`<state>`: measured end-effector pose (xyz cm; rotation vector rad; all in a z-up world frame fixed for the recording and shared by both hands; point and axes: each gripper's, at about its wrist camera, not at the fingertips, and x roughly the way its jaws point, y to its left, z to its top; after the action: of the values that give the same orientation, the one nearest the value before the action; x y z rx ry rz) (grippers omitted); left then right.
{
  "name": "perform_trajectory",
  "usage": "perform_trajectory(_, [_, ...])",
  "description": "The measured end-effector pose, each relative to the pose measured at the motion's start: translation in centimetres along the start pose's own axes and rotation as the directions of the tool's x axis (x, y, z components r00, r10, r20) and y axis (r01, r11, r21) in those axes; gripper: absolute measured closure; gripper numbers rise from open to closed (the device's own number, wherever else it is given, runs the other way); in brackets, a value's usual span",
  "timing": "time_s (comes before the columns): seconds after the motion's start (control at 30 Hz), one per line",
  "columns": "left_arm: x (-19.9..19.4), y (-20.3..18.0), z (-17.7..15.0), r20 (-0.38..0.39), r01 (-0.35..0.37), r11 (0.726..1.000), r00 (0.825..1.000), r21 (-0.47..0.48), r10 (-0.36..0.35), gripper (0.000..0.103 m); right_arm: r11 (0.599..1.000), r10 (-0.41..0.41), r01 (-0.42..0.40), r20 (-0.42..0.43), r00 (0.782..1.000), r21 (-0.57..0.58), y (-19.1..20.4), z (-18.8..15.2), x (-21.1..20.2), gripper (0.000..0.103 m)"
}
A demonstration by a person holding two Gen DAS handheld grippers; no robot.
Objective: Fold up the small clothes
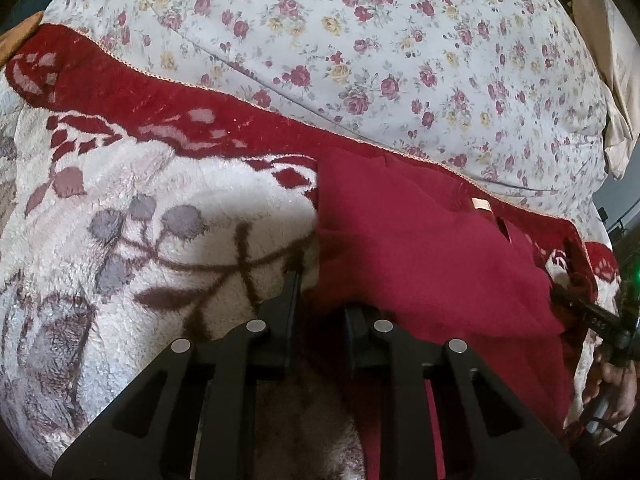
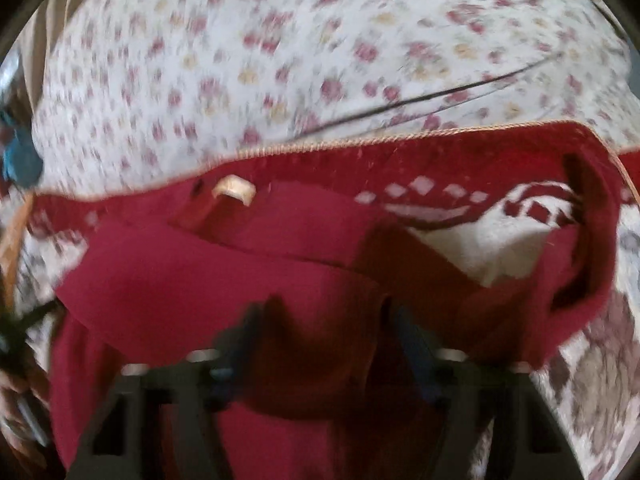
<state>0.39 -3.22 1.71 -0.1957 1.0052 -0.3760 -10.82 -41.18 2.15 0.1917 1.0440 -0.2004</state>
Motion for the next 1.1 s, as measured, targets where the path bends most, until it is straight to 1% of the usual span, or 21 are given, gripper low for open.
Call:
perform_trajectory(0.07, [0.0, -0.1, 0.1, -0.001, -0.002, 1.0, 1.0, 0.001, 0.002, 0.083, 0.998, -0.024, 0.027, 0.057, 0.998, -0.063, 0.6, 0.4, -1.1, 0.096])
perform_trajectory(0.13, [-0.1, -0.1, 0.1, 0.001, -0.011, 1.0, 1.0, 0.0, 0.011, 0.079, 0.997, -0.044, 0.049, 0.103, 0.994, -0.052, 0.4, 1.0, -1.9, 0.096])
perform_trajectory(0.2, [-0.2, -0.3, 0.1, 0.007, -0.016, 1.0, 1.0, 0.001, 0.016, 0.077, 0.994, -0.097, 0.103, 0.138, 0.986, -0.033, -0.2, 1.7, -1.9, 0.096])
perform_trajectory(0.27, [-0.3, -0.5, 0.1, 0.011, -0.03, 0.999, 1.0, 0.018, 0.029, 0.076, 0.988, -0.147, 0.152, 0.13, 0.981, -0.034, -0.6, 2.2, -0.9, 0.097])
perform_trajectory(0.3, [-0.3, -0.5, 0.1, 0.013, -0.034, 0.999, 0.999, 0.021, 0.033, 0.075, 0.987, -0.157, 0.16, 0.102, 0.982, -0.019, -1.0, 2.3, 0.1, 0.097])
perform_trajectory(0.37, [-0.6, -0.7, 0.1, 0.015, -0.032, 0.999, 0.999, 0.027, 0.032, 0.075, 0.99, -0.139, 0.139, 0.038, 0.99, 0.017, -1.6, 2.3, 1.2, 0.097])
perform_trajectory(0.4, [-0.6, -0.7, 0.1, 0.016, -0.031, 0.999, 0.999, 0.031, 0.031, 0.075, 0.991, -0.128, 0.127, 0.022, 0.992, 0.041, -1.8, 2.3, 1.2, 0.097])
perform_trajectory(0.43, [-0.8, -0.8, 0.1, 0.018, -0.032, 0.999, 0.999, 0.037, 0.031, 0.075, 0.992, -0.093, 0.09, 0.025, 0.995, 0.083, -2.2, 1.9, 0.5, 0.097])
perform_trajectory(0.5, [-1.2, -1.0, 0.1, 0.025, -0.044, 0.998, 0.999, 0.052, 0.043, 0.071, 0.994, -0.03, 0.024, 0.055, 0.998, 0.11, -2.2, 1.1, -1.2, 0.088])
perform_trajectory(0.57, [-1.5, -1.1, 0.0, 0.025, -0.057, 0.996, 0.998, 0.07, 0.056, 0.07, 0.995, 0.006, -0.013, 0.071, 0.997, 0.099, -1.6, 0.4, -2.7, 0.052])
perform_trajectory(0.63, [-1.9, -1.2, -0.2, 0.028, -0.061, 0.995, 0.998, 0.082, 0.059, 0.07, 0.996, 0.024, -0.032, 0.102, 0.994, 0.079, -0.8, -0.7, -3.9, 0.044])
perform_trajectory(0.67, [-2.1, -1.2, -0.3, 0.027, -0.067, 0.994, 0.998, 0.091, 0.065, 0.069, 0.997, 0.028, -0.034, 0.093, 0.995, 0.064, -0.3, -1.1, -3.7, 0.044])
perform_trajectory(0.7, [-2.4, -1.2, -0.5, 0.028, -0.078, 0.992, 0.997, 0.103, 0.076, 0.067, 1.0, 0.022, -0.023, 0.045, 0.999, 0.018, 0.5, -1.8, -2.7, 0.044])
perform_trajectory(0.73, [-2.6, -1.2, -0.6, 0.034, -0.091, 0.99, 0.996, 0.11, 0.088, 0.064, 1.0, -0.012, 0.012, 0.005, 1.0, -0.017, 1.0, -2.1, -1.5, 0.044])
perform_trajectory(0.77, [-2.9, -1.1, -0.8, 0.044, -0.109, 0.987, 0.994, 0.118, 0.105, 0.059, 0.999, -0.028, 0.028, 0.001, 1.0, -0.029, 1.1, -2.5, -0.9, 0.044])
perform_trajectory(0.8, [-3.1, -1.0, -0.8, 0.05, -0.117, 0.986, 0.992, 0.121, 0.112, 0.057, 1.0, -0.02, 0.021, 0.023, 1.0, -0.009, 1.0, -2.7, -1.1, 0.044])
perform_trajectory(0.87, [-3.7, -0.6, -0.9, 0.071, -0.13, 0.985, 0.99, 0.11, 0.122, 0.051, 0.999, 0.008, -0.008, 0.012, 1.0, 0.037, 0.3, -2.6, -1.7, 0.044])
perform_trajectory(0.9, [-3.8, -0.5, -0.9, 0.077, -0.127, 0.987, 0.99, 0.102, 0.12, 0.051, 0.998, 0.021, -0.021, 0.014, 1.0, 0.054, -0.1, -2.6, -2.0, 0.044])
perform_trajectory(0.97, [-4.3, -0.1, -0.6, 0.095, -0.115, 0.99, 0.99, 0.078, 0.108, 0.051, 0.995, 0.031, -0.035, 0.051, 0.998, 0.089, -1.2, -2.5, -3.5, 0.044])
perform_trajectory(1.03, [-4.7, 0.0, -0.4, 0.119, -0.099, 0.993, 0.989, 0.062, 0.091, 0.051, 0.993, -0.019, 0.006, 0.112, 0.994, 0.122, -2.9, -1.9, -5.7, 0.043])
perform_trajectory(1.1, [-5.1, -0.4, -0.3, 0.143, -0.088, 0.994, 0.987, 0.071, 0.078, 0.049, 0.985, -0.062, 0.037, 0.143, 0.988, 0.169, -5.3, -0.8, -7.0, 0.039])
